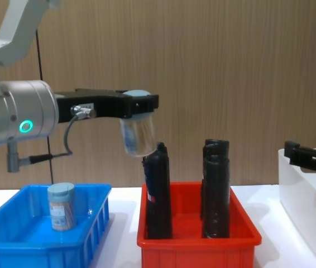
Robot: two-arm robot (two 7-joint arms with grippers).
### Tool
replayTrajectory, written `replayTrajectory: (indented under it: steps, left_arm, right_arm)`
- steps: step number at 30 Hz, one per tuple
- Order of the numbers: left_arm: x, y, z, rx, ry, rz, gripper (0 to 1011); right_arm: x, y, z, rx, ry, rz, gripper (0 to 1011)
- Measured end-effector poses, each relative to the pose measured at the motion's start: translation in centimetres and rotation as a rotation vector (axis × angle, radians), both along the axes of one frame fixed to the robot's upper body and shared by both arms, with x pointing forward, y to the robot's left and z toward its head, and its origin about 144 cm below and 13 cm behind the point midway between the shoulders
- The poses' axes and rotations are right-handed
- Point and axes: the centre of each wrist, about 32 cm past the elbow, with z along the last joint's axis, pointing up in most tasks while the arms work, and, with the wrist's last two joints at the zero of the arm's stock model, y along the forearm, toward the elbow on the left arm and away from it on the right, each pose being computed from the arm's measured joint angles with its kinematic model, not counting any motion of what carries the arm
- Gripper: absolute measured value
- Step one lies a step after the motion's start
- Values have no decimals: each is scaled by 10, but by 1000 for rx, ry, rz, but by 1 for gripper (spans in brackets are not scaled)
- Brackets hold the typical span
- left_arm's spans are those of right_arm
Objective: Pick the cotton swabs from the blue box and place them into the white box.
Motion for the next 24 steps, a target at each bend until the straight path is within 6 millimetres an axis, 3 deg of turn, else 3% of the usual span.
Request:
replayTrajectory:
  steps: [24]
  left_arm:
    - [25,-9,14,-25,94,-150,669]
  right_arm:
    - [0,0,0,0,0,0,1002]
